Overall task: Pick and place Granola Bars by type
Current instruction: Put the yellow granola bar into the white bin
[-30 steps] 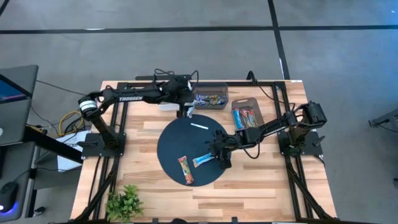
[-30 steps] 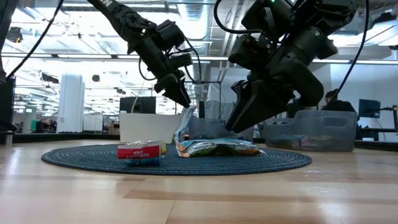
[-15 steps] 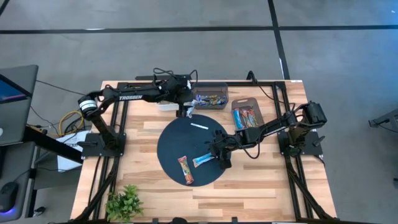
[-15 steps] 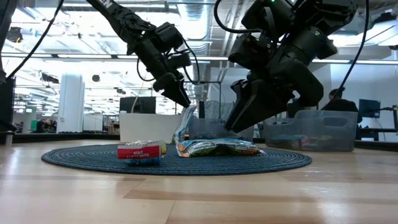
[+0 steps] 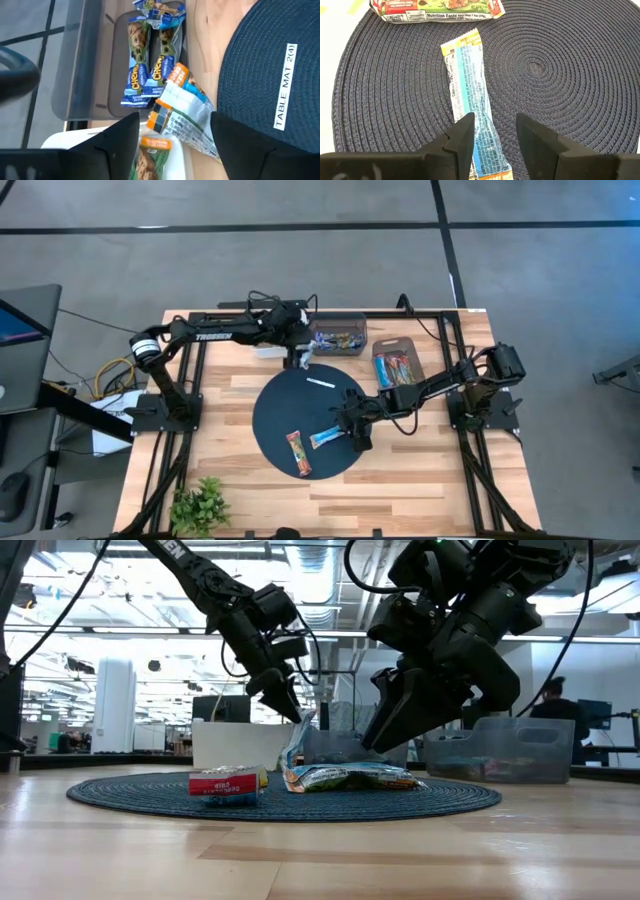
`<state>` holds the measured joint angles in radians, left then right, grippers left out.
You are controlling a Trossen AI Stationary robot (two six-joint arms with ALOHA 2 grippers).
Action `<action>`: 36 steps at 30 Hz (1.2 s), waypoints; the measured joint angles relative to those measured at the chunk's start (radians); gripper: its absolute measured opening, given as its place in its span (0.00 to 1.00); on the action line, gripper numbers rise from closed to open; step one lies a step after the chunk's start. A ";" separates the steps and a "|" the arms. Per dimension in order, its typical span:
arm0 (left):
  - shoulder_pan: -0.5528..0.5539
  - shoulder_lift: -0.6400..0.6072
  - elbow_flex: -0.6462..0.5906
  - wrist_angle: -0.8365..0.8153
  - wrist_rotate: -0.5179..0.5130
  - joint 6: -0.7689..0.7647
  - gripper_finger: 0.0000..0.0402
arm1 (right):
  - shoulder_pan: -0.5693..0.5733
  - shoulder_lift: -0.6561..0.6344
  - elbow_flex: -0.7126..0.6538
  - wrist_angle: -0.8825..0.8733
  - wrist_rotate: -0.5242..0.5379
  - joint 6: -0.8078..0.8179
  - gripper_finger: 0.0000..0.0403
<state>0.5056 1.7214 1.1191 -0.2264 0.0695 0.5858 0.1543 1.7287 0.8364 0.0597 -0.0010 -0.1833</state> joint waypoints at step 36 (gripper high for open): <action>-0.034 -0.024 0.000 -0.051 -0.014 0.023 0.05 | 0.000 0.000 0.000 0.000 0.000 -0.001 0.34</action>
<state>0.4714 1.6975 1.1191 -0.2778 0.0557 0.6083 0.1539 1.7287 0.8364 0.0597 -0.0006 -0.1841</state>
